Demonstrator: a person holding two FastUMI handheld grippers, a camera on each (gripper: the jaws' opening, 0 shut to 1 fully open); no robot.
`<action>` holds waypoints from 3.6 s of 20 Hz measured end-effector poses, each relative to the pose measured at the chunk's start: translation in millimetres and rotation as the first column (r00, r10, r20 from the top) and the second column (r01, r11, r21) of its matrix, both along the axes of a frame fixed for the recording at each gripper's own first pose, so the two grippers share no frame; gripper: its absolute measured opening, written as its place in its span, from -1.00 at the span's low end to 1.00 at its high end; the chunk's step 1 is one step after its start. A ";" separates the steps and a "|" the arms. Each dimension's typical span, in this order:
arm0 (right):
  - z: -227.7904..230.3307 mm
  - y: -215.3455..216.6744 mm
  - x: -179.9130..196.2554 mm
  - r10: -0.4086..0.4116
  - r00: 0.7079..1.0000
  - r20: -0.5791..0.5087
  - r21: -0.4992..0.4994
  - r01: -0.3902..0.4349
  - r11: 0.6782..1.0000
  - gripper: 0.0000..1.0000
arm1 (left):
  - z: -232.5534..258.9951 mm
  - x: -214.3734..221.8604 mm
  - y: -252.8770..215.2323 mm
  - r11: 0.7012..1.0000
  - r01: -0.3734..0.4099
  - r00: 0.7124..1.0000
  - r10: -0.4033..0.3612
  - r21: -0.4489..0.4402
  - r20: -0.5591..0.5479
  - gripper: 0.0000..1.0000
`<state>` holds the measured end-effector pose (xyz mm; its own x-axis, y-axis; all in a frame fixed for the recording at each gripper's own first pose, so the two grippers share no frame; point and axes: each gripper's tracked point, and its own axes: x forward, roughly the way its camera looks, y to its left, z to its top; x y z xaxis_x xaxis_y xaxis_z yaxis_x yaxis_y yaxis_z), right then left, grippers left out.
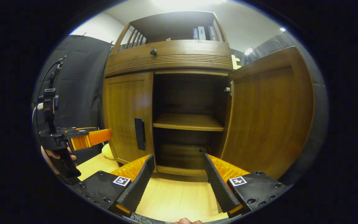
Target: Open the right door of the double-door shoe cabinet with the right hand, and open the left door with the left hand.
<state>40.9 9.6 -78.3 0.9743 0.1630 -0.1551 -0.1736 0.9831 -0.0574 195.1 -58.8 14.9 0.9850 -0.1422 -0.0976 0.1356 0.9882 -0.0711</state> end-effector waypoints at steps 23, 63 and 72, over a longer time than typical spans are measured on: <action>-5.0 1.6 12.8 0.055 0.997 -0.050 0.038 -0.053 0.998 1.00 | -52.4 132.3 -64.0 0.990 -0.075 0.995 0.083 0.120 -0.058 -0.33; 2.0 -7.5 17.5 -0.096 0.995 -0.006 0.068 0.096 0.993 0.94 | -37.5 -62.8 54.5 0.997 -0.057 0.998 0.056 0.048 0.029 -0.84; 2.5 -10.0 21.6 -0.123 0.992 0.023 0.064 0.122 0.991 0.94 | -31.5 -95.6 132.7 0.995 -0.093 0.994 0.092 0.035 0.051 -0.95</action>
